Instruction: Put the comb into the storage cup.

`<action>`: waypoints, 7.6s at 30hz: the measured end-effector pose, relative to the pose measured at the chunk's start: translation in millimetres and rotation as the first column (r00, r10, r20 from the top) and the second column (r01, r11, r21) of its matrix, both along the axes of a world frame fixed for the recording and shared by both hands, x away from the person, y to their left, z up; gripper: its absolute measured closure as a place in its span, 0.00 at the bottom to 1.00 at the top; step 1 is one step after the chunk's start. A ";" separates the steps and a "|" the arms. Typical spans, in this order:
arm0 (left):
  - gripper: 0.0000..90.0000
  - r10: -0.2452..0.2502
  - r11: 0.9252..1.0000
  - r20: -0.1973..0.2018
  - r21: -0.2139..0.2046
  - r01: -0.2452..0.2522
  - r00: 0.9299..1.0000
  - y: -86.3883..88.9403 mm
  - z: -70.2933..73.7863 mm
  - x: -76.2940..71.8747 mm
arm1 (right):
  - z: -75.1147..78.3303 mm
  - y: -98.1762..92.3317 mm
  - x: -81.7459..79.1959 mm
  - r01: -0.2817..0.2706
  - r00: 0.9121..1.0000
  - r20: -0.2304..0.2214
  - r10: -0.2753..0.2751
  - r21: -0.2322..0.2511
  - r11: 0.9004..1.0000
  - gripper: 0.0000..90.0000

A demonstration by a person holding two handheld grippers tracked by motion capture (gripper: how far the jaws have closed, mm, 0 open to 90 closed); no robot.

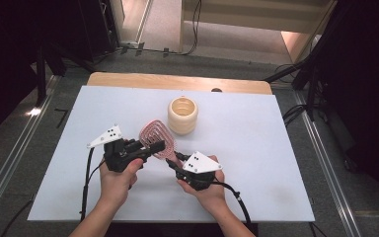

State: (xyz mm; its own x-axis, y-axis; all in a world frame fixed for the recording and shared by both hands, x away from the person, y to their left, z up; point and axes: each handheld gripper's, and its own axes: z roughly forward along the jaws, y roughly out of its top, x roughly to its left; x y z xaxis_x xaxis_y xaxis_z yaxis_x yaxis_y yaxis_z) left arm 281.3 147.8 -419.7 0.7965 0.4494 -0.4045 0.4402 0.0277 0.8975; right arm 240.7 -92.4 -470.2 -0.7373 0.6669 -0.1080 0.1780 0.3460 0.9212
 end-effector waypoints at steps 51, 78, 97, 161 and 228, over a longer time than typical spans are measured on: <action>0.73 0.019 0.998 0.083 0.060 -0.024 0.996 -2.4 32.1 18.6 | 4.5 -119.6 -0.9 0.195 0.981 -0.020 -0.195 0.213 0.957 0.00; 0.73 0.044 0.997 0.104 0.054 -0.049 0.994 0.5 46.5 31.3 | -10.9 -173.9 -5.5 0.262 0.964 -0.021 -0.264 0.226 0.938 0.00; 0.73 0.059 0.997 0.113 0.042 -0.065 0.992 3.1 54.5 43.5 | -18.6 -189.0 -9.3 0.278 0.960 -0.034 -0.278 0.248 0.928 0.00; 0.73 0.121 0.992 0.138 0.006 -0.123 0.983 -4.6 79.2 91.5 | -23.1 -198.0 -13.8 0.271 0.962 -0.036 -0.271 0.249 0.930 0.00; 0.73 0.182 0.982 0.133 0.023 -0.186 0.974 -38.1 68.0 145.4 | -22.6 -204.0 -16.3 0.286 0.957 -0.034 -0.287 0.257 0.923 0.00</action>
State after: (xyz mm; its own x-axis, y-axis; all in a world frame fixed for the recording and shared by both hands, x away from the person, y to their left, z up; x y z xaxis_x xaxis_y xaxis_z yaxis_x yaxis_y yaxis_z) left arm 426.7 109.7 -351.7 0.7432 0.6054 -0.2849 0.3108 0.0647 0.9483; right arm 224.4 -296.4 -492.8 -0.5109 0.8547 0.0919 0.2304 0.0332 0.9725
